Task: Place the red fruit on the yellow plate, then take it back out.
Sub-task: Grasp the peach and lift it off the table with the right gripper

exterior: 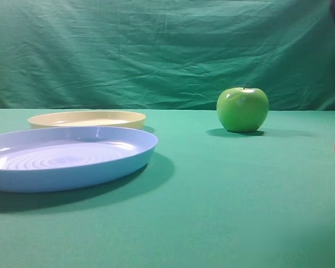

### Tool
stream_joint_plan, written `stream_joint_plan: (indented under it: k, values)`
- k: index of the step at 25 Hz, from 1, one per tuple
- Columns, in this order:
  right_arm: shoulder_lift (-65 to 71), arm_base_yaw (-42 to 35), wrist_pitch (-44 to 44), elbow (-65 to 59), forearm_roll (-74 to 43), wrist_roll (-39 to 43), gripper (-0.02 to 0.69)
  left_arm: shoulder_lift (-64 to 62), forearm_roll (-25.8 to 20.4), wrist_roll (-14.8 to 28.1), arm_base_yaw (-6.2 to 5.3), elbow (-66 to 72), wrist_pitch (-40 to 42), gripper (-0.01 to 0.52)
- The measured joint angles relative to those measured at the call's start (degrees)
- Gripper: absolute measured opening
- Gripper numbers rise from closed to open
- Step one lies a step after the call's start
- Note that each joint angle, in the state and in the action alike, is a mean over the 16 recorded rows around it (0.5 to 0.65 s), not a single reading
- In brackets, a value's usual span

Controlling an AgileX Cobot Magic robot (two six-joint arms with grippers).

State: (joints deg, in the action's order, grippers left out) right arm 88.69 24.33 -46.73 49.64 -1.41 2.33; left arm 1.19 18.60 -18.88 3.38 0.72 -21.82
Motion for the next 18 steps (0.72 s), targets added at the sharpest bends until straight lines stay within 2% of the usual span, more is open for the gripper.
stream_joint_plan:
  k: [7, 12, 18]
  values:
    - [4.82, -0.53, 3.17, 0.15, 0.19, 0.01, 0.563, 0.00, 0.00, 0.00, 0.00, 0.00, 0.00, 0.000]
    - [6.66, -0.71, 3.17, 1.37, 0.30, -0.02, 0.434, 0.00, 0.00, 0.00, 0.00, 0.00, 0.00, 0.000]
    - [7.76, -0.43, -1.07, 7.63, 0.41, -0.97, 0.288, 0.00, 0.00, 0.00, 0.00, 0.00, 0.00, 0.000]
